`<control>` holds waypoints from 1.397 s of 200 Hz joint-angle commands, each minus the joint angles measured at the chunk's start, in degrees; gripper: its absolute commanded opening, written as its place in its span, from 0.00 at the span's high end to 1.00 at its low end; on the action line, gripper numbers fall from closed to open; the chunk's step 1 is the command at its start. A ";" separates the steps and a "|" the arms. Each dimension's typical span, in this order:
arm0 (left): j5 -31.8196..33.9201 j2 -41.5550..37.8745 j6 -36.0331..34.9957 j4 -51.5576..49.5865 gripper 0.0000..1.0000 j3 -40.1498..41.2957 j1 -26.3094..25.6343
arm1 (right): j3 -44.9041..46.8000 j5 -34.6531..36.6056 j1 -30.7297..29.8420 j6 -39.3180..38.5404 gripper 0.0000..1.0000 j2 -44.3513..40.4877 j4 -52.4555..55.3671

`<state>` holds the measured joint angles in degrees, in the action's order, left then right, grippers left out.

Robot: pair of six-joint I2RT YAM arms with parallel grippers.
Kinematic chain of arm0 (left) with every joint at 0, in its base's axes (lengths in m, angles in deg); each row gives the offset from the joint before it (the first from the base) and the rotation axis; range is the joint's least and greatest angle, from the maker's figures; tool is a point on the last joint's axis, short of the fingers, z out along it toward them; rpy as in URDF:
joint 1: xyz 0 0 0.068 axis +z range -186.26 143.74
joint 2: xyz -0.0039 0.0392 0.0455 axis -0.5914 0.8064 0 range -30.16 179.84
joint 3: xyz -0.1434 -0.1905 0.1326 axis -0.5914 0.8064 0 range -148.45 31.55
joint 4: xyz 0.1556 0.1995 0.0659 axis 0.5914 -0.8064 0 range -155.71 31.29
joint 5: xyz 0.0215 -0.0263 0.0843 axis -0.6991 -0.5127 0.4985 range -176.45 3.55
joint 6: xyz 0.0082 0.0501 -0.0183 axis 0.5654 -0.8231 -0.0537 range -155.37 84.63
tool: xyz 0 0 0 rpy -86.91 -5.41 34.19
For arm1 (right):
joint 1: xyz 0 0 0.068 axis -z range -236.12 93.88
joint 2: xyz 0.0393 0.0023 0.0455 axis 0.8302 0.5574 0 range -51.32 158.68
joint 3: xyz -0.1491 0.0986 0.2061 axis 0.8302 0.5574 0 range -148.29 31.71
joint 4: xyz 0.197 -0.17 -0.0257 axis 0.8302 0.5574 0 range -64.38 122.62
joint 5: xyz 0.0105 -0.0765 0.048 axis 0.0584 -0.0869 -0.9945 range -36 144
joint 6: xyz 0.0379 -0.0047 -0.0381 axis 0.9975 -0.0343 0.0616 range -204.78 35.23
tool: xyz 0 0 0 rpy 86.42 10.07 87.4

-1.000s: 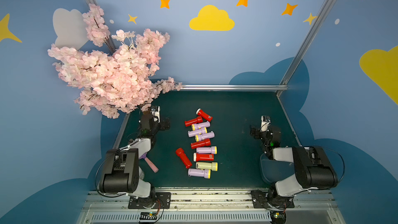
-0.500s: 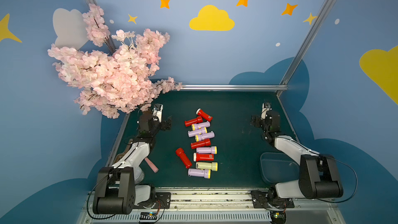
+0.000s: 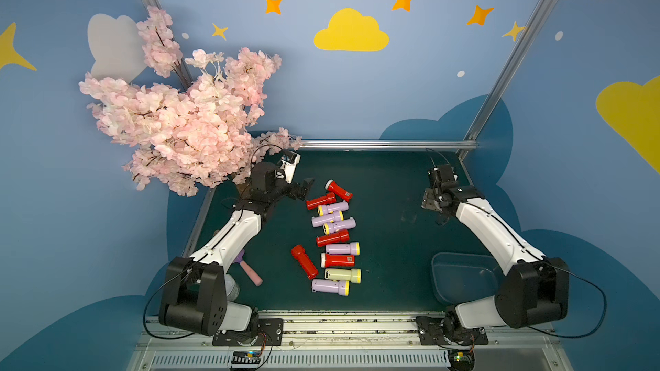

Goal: Put the flashlights into the storage boxes
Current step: Move the storage box to the center of the board.

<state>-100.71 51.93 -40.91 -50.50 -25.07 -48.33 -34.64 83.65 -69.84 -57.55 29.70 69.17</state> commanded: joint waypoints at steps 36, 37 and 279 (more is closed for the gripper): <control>-2.55 2.88 0.09 -3.59 0.01 -2.19 -5.18 | 8.18 -7.19 -1.90 14.13 0.31 -13.49 14.78; -2.54 2.94 0.14 -3.61 0.01 -2.23 -5.25 | 8.30 -7.34 -1.87 14.28 0.32 -13.63 14.93; -2.90 4.99 -7.67 -8.21 0.01 -7.12 -10.85 | 20.62 -15.61 2.22 24.63 0.57 -8.18 2.92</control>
<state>-103.94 59.03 -45.76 -57.63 -32.44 -58.93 -10.33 69.53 -67.41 -31.76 20.26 73.62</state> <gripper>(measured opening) 0.994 0.397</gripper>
